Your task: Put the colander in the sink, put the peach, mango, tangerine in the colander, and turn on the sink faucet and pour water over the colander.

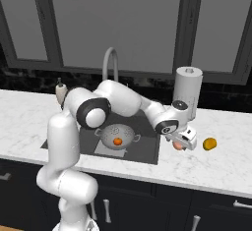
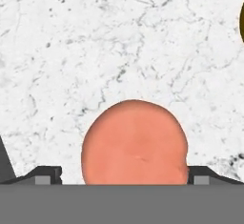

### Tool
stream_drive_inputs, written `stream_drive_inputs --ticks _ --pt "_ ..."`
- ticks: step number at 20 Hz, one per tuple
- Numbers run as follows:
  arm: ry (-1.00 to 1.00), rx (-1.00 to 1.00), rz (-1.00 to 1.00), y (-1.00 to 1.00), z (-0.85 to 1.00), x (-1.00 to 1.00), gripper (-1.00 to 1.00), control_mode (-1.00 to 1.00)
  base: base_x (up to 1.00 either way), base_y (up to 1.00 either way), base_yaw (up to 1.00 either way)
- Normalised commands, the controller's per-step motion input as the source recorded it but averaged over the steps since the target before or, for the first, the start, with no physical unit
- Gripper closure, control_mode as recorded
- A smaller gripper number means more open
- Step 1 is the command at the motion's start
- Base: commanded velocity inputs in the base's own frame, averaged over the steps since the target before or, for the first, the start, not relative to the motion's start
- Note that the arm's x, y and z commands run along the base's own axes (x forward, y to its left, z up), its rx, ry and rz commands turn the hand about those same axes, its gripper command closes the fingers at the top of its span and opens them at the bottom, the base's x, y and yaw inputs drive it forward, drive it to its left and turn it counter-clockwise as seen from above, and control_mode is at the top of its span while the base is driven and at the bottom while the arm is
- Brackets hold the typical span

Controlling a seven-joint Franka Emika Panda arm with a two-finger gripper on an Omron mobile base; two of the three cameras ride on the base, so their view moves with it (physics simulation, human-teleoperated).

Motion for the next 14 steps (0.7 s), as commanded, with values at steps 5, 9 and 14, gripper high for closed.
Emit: stream_drive_inputs --ticks 5,9,14 --pt "0.0 0.0 -0.12 -0.14 -0.36 0.38 -1.0 -1.0 0.0 0.0 0.0" --pt "0.0 0.0 -0.14 -0.03 -0.29 0.1 1.0 -1.0 0.0 0.0 0.0" --pt "0.0 0.0 -0.12 0.04 -0.07 -0.29 1.0 -1.0 0.0 0.0 0.0"
